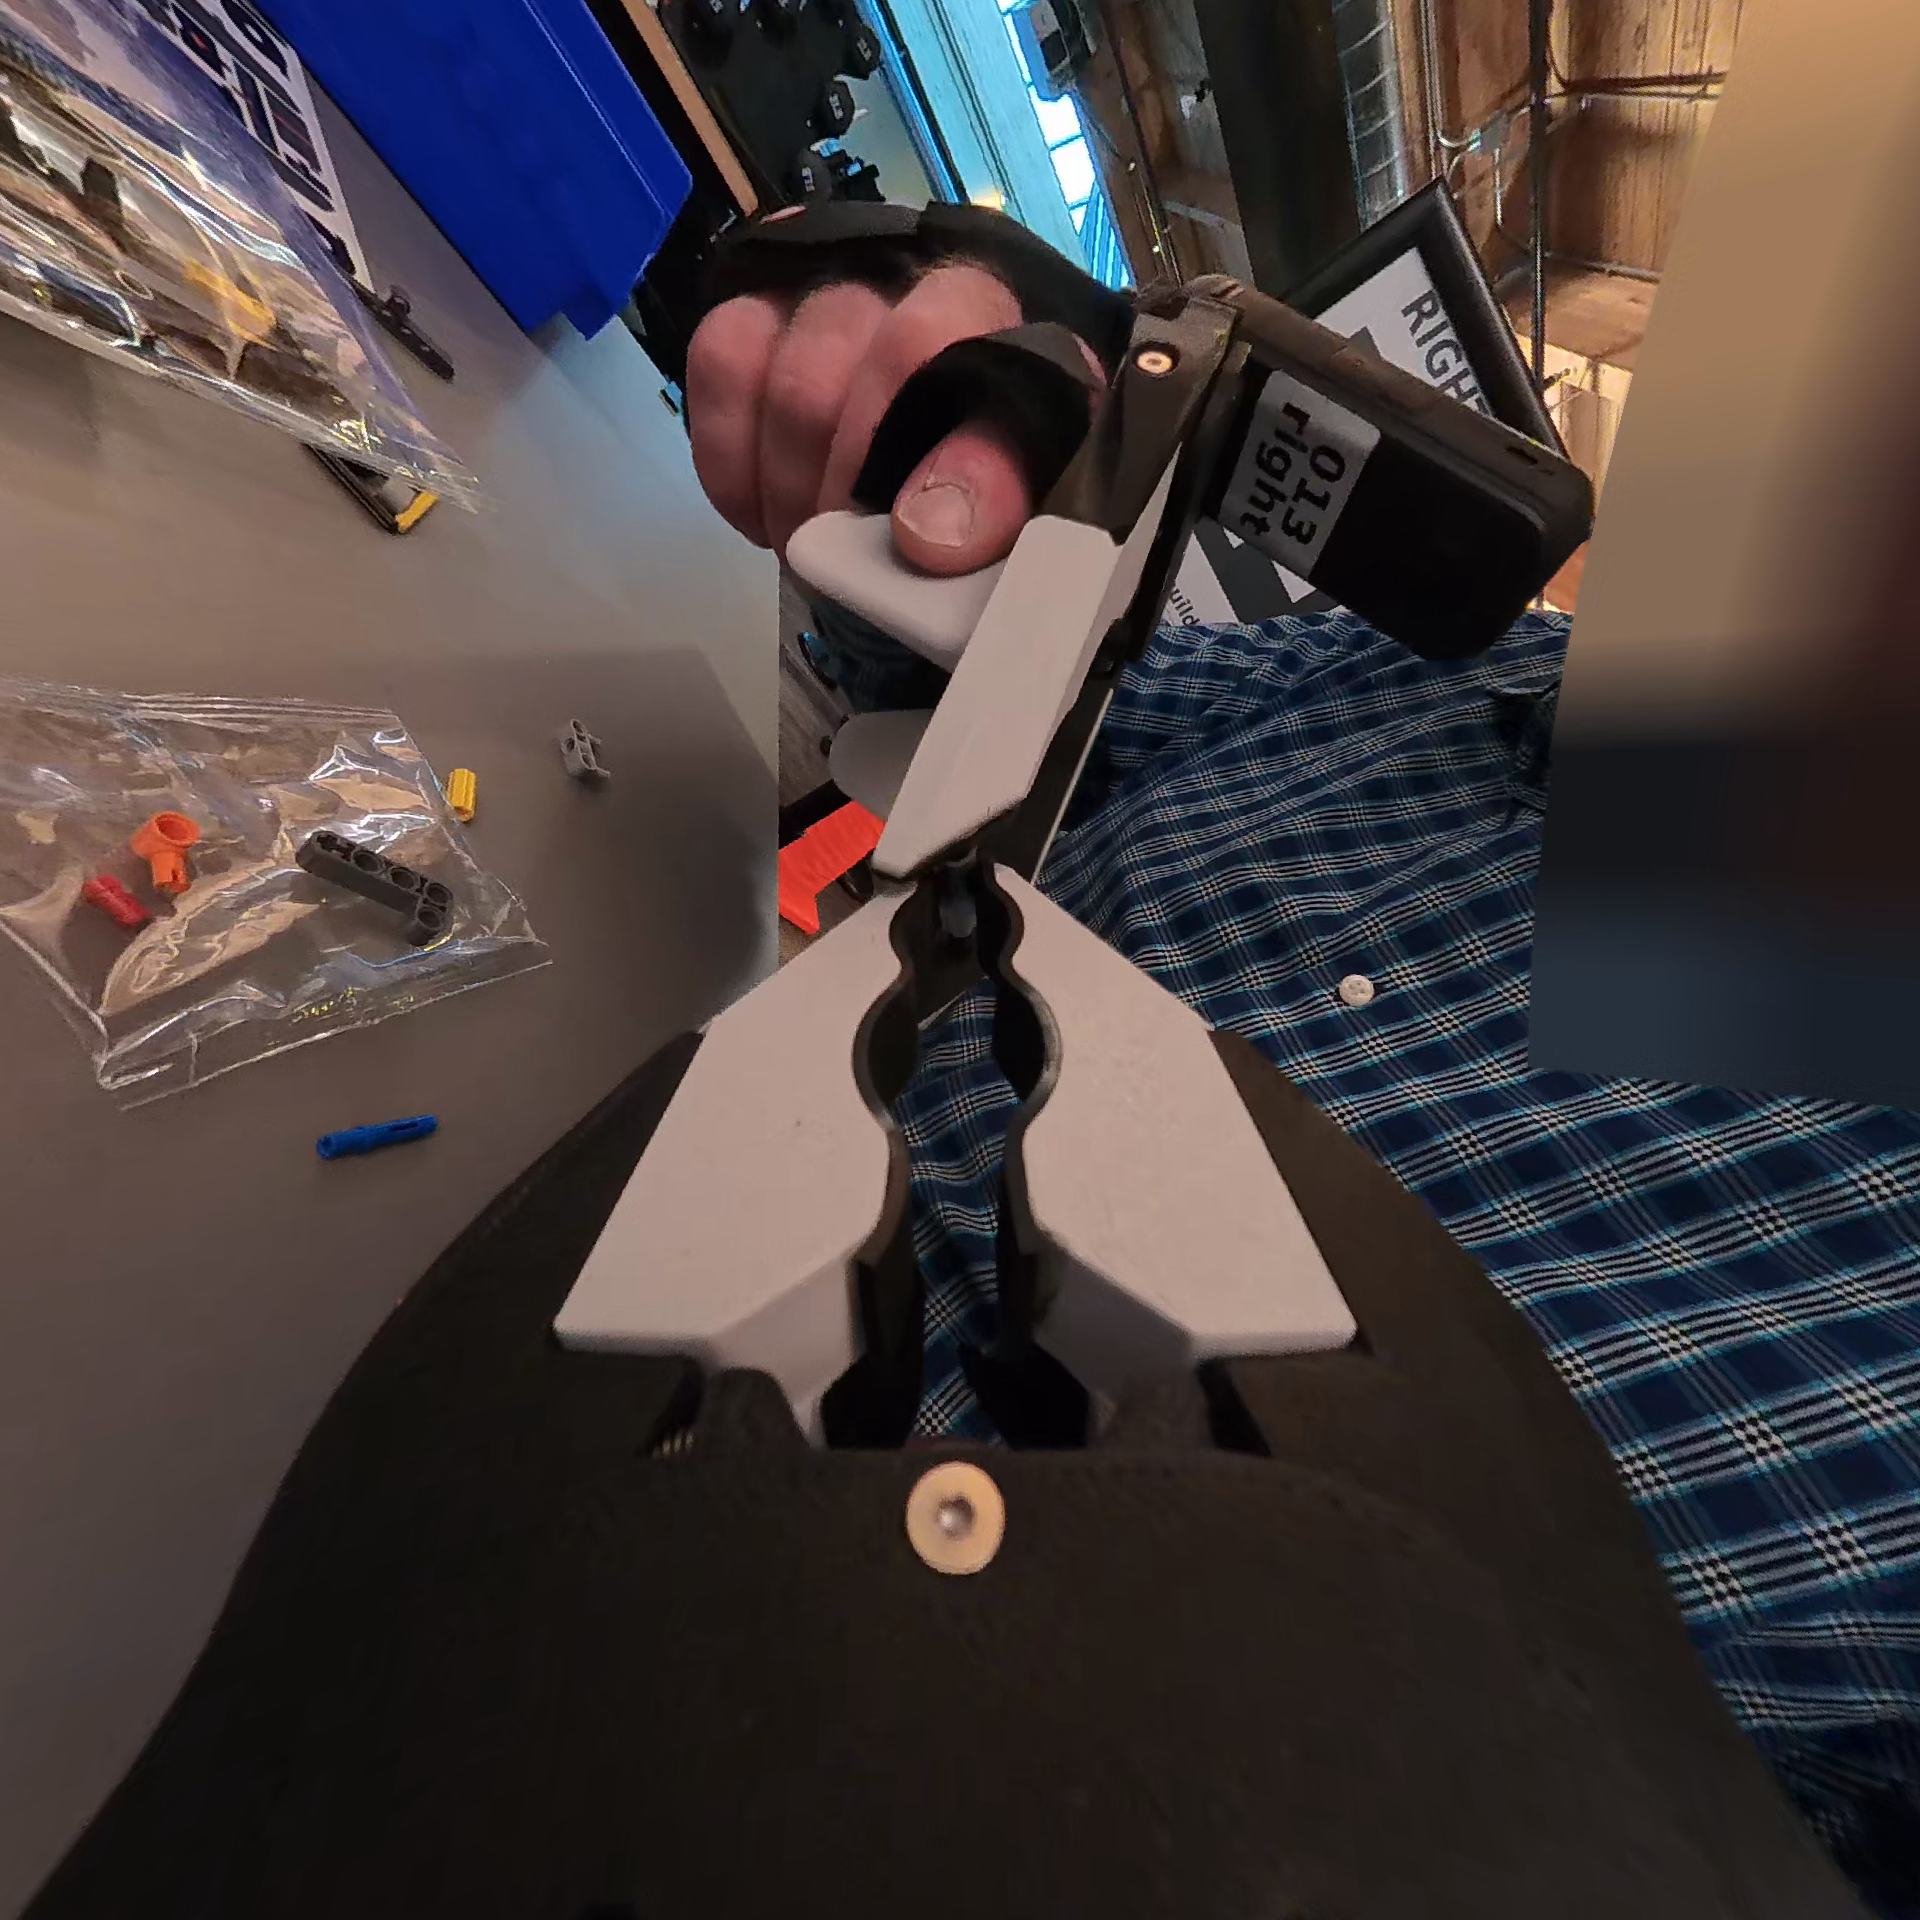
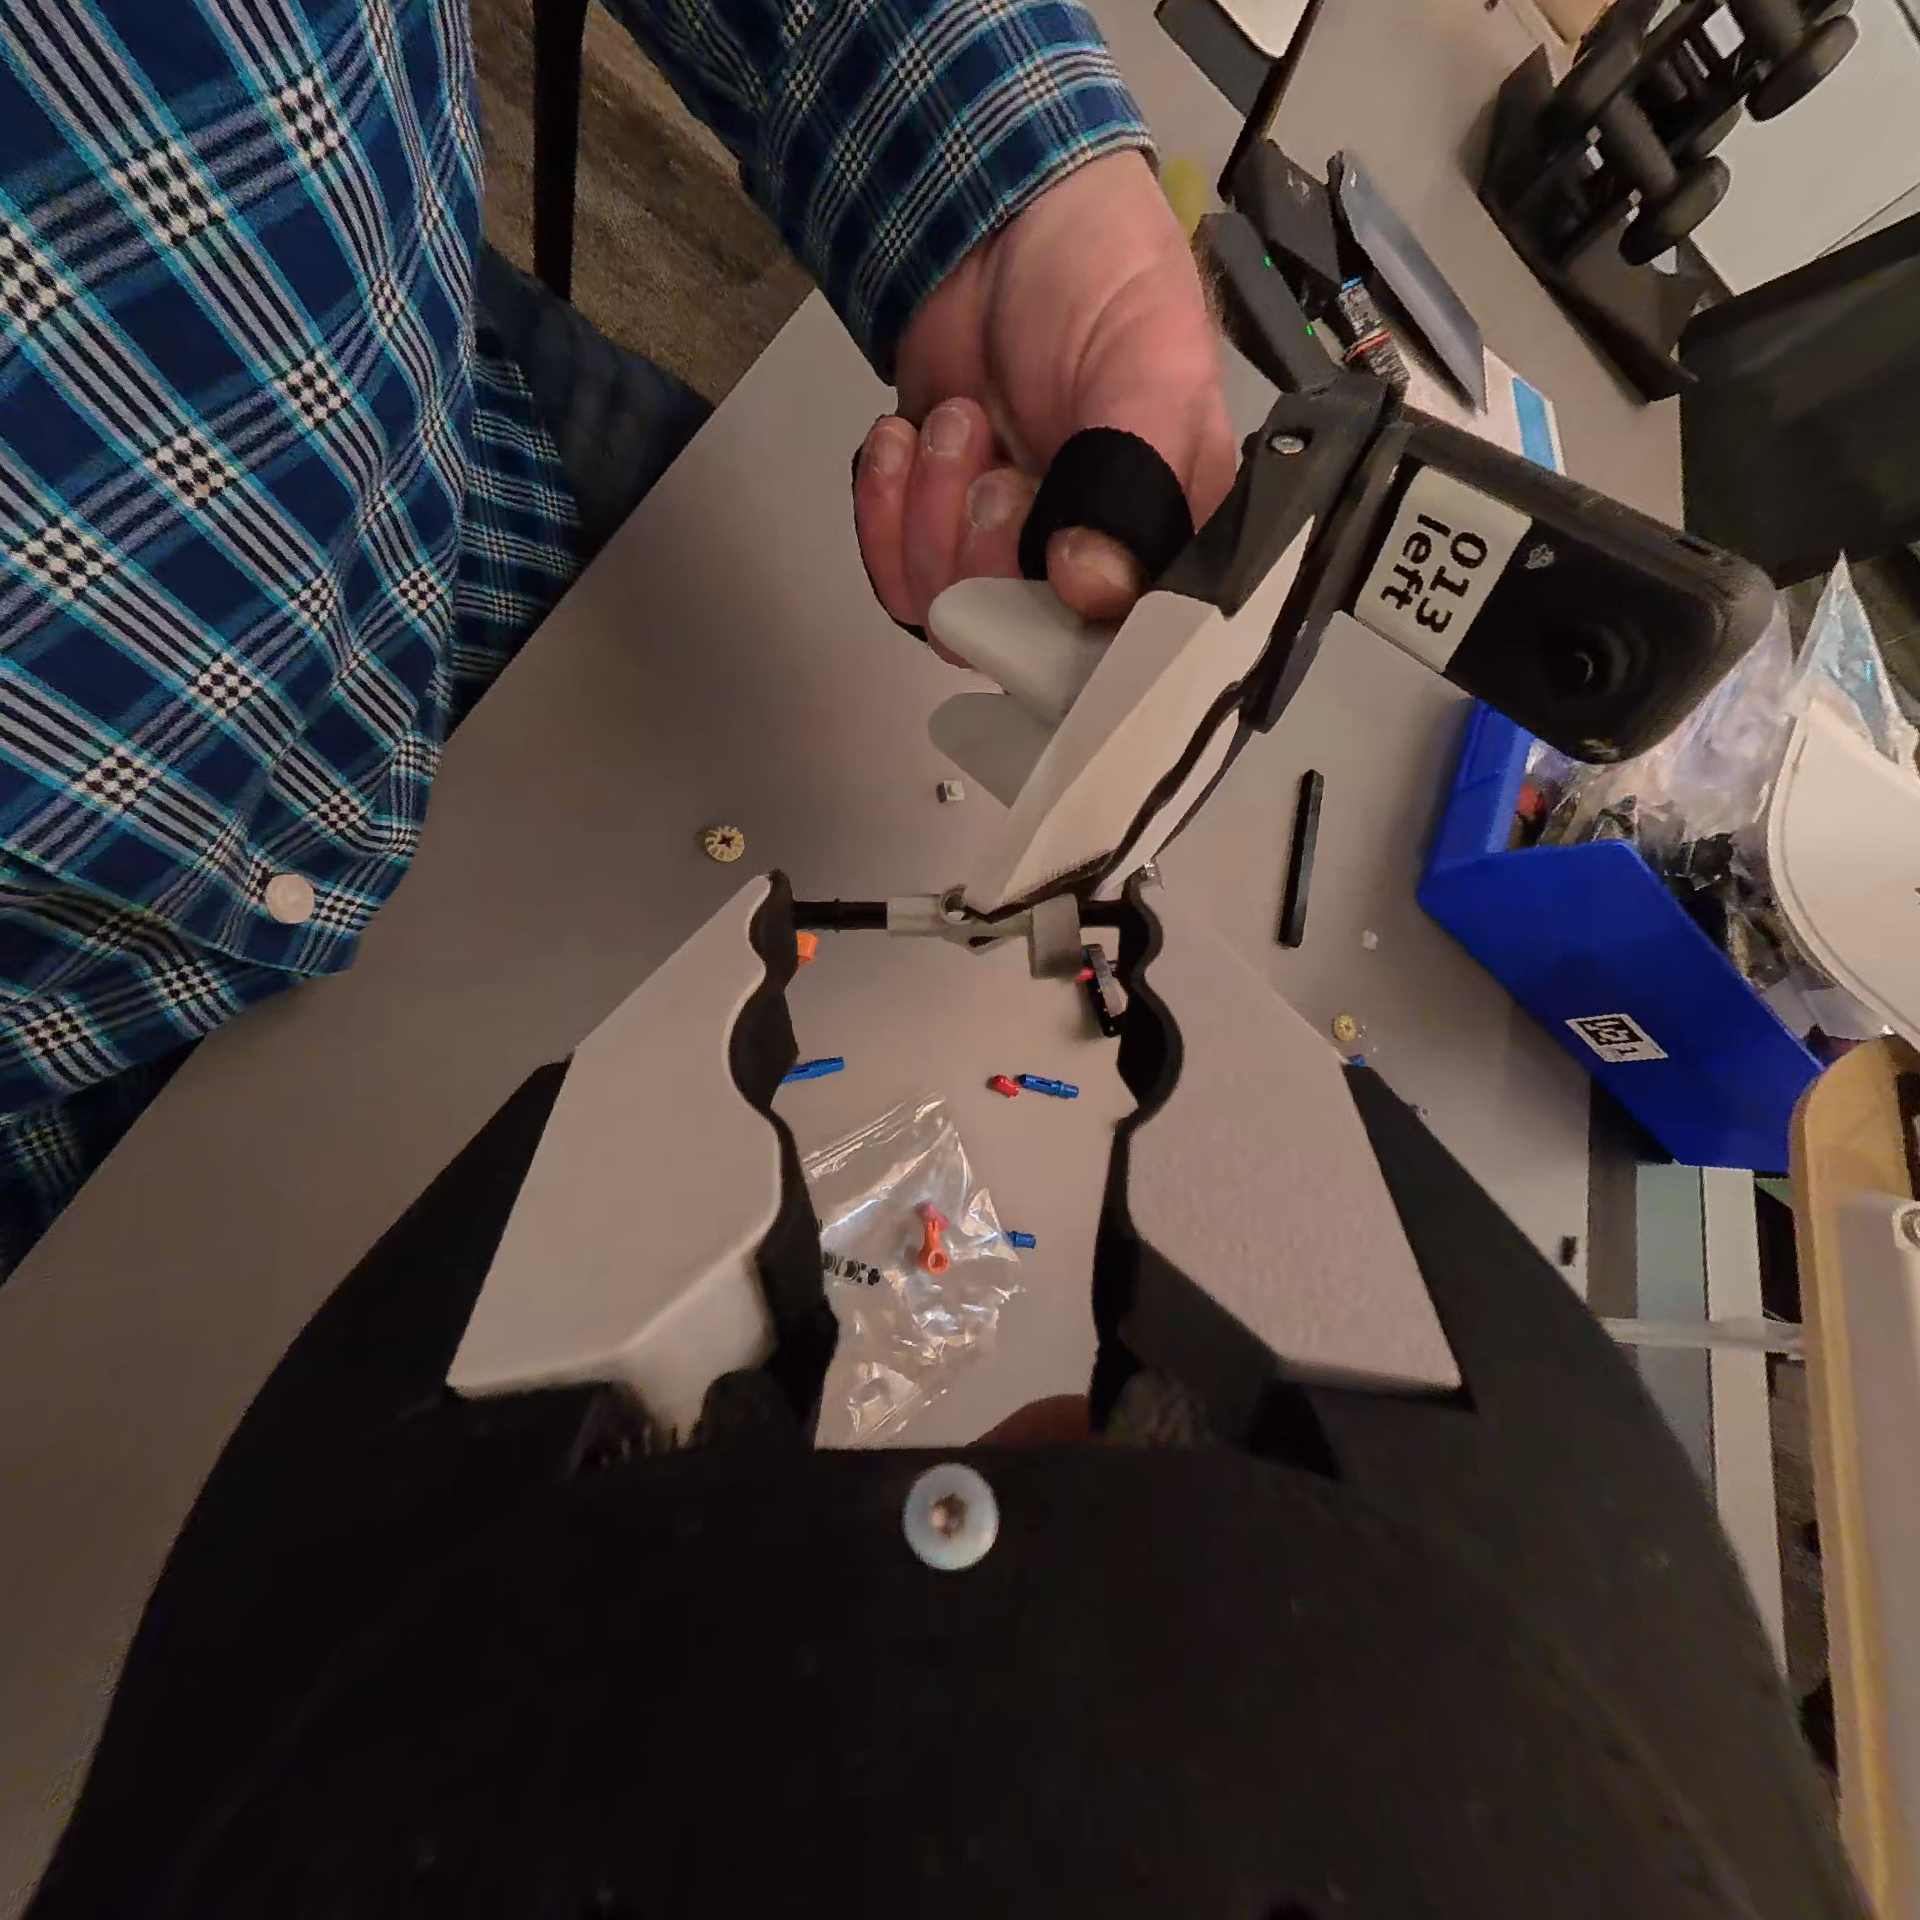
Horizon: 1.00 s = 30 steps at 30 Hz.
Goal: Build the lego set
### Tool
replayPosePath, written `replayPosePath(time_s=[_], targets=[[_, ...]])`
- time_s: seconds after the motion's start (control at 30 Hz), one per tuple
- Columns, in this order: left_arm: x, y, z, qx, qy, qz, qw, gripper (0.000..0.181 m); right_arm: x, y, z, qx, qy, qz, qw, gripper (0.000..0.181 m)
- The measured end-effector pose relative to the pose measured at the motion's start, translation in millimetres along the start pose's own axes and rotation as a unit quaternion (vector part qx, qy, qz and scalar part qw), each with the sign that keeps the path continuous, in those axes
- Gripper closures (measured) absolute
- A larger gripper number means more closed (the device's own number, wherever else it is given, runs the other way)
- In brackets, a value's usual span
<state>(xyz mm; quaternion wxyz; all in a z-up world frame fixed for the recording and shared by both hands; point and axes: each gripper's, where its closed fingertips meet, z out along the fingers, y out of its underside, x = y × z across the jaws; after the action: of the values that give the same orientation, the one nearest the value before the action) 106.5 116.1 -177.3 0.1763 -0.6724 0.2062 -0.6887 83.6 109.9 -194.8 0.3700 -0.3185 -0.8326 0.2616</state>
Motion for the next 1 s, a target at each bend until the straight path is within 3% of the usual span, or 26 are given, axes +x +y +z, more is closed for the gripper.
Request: replayPosePath(time_s=[0.47,0.53,0.6,1.0], targets=[[-3.0,-2.8,2.2,0.020,0.005,-0.008,1.000,0.177,0.5,3.1,-1.9,0.008,-0.007,0.060,0.998,0.120],[-1.8,-2.6,4.7,0.022,0.007,-0.009,1.000,0.177,0.1,0.2,-4.1,0.022,-0.003,0.071,0.997,0.109],[-1.9,-3.8,6.4,0.029,0.011,-0.013,0.999,0.178,-0.2,0.8,-4.8,0.025,0.007,0.073,0.997,0.120],[-2.4,-1.6,11.2,0.044,0.031,-0.029,0.998,0.177,-5.7,2.8,-7.8,0.027,0.008,0.078,0.997,0.121]])
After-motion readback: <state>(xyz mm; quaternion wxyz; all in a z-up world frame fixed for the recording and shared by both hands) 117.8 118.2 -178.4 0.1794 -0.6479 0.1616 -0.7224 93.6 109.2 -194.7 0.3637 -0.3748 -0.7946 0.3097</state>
